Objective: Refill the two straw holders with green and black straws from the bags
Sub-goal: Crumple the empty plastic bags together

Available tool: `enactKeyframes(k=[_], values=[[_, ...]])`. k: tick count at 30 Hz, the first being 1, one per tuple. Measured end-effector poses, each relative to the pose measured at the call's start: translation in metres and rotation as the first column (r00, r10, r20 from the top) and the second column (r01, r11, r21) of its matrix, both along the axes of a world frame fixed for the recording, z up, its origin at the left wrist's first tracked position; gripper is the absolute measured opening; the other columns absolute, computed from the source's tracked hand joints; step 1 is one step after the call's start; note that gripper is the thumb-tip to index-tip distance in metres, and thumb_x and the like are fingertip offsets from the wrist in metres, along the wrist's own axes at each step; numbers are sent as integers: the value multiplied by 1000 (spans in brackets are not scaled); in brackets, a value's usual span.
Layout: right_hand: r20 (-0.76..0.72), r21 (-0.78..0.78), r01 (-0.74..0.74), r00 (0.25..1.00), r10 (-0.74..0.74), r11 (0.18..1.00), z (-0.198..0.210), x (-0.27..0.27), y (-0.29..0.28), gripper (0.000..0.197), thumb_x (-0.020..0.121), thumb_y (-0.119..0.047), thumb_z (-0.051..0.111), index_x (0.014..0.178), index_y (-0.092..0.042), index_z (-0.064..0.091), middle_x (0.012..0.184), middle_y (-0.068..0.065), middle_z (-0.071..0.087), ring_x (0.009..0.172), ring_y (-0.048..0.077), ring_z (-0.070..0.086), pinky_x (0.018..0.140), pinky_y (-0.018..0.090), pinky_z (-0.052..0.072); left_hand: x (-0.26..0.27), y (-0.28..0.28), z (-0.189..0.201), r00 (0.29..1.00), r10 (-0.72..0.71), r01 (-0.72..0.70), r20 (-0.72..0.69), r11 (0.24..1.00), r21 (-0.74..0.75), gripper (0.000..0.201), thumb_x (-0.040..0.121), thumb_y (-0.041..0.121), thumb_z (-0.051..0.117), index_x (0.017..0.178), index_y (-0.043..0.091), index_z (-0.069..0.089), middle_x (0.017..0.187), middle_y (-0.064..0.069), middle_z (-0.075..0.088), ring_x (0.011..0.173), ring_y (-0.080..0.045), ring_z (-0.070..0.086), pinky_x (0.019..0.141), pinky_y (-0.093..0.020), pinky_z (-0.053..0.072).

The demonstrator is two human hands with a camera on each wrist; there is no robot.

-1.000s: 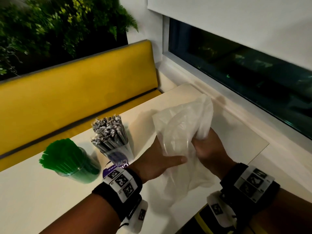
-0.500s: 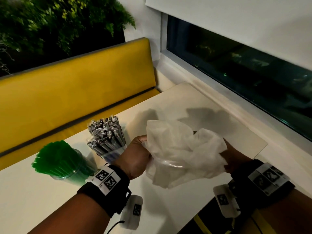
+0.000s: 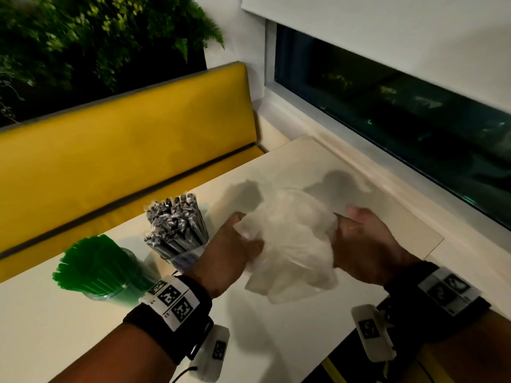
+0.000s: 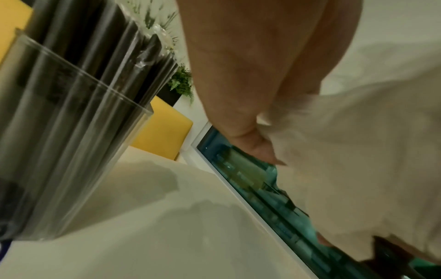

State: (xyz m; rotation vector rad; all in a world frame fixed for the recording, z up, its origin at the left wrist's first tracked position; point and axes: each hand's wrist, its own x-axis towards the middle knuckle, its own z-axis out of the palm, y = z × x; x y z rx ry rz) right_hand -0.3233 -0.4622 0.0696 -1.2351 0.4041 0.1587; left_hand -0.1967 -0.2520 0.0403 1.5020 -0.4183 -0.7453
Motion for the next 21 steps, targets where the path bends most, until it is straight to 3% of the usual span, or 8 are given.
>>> enactKeyframes(k=[1, 3, 6, 10, 13, 16, 19, 21], values=[[-2, 49, -7, 1000, 7, 999, -1, 0, 3, 56, 101, -50, 24, 128, -20, 63, 130, 20, 61, 106, 19, 65, 102, 50, 44, 1, -4, 1, 997, 57, -58, 58, 998, 8, 29, 84, -3, 67, 103, 17, 56, 89, -10, 70, 75, -30, 67, 58, -36, 54], [1, -21, -45, 999, 45, 999, -3, 7, 9, 50, 87, -62, 51, 126, -33, 59, 121, 6, 67, 113, 30, 63, 97, 61, 46, 0, -12, 1, 952, 120, -156, 281, 982, 108, 40, 82, -10, 61, 98, 26, 52, 93, 0, 62, 74, -7, 62, 62, -20, 50], [26, -215, -64, 997, 71, 974, -14, 16, 16, 40, 73, -21, 73, 102, 0, 55, 96, 23, 64, 89, 34, 62, 74, 48, 47, -7, -21, 1, 749, 50, -228, 660, 956, 186, 34, 75, -7, 60, 95, 19, 61, 108, 1, 49, 91, 0, 52, 83, -3, 39], [101, -331, 250, 968, -229, 910, -25, 25, 17, 12, 74, 8, 63, 74, 0, 55, 68, 5, 63, 68, 25, 59, 54, 31, 50, -28, -30, 10, 739, -35, -60, 672, 991, 118, 30, 80, 7, 66, 106, 22, 62, 117, 0, 46, 97, 3, 50, 79, -10, 45], [155, -164, 299, 949, -275, 940, -25, 23, 21, 19, 74, 3, 71, 90, 1, 60, 80, 14, 66, 74, 30, 66, 58, 33, 55, -50, -31, 13, 479, -277, 112, 833, 960, 255, 55, 90, 39, 59, 142, 31, 44, 152, -5, 26, 132, -7, 38, 101, -16, 44], [149, 50, 252, 955, -257, 966, -10, 22, 30, 15, 96, -8, 53, 98, 1, 65, 84, 15, 71, 76, 30, 70, 62, 37, 58, -48, -36, 6, 295, -349, 22, 890, 933, 358, 68, 95, 53, 53, 152, 21, 35, 156, -23, 28, 143, -33, 31, 113, -42, 38], [156, 115, 194, 965, -211, 974, -6, 26, 28, 36, 105, -13, 35, 101, -8, 70, 93, 14, 75, 85, 26, 74, 72, 37, 60, -26, -38, 6, 334, -258, -79, 907, 951, 299, 47, 97, 32, 49, 142, 20, 47, 150, -21, 36, 129, -36, 47, 98, -46, 52], [58, 92, 227, 971, -233, 970, -7, 29, 24, 47, 103, -44, 32, 122, -11, 59, 114, 15, 71, 102, 29, 70, 87, 48, 55, -21, -38, 15, 443, -174, -74, 880, 970, 229, 39, 92, 25, 47, 130, 21, 51, 140, -8, 42, 116, -20, 52, 89, -32, 55]])
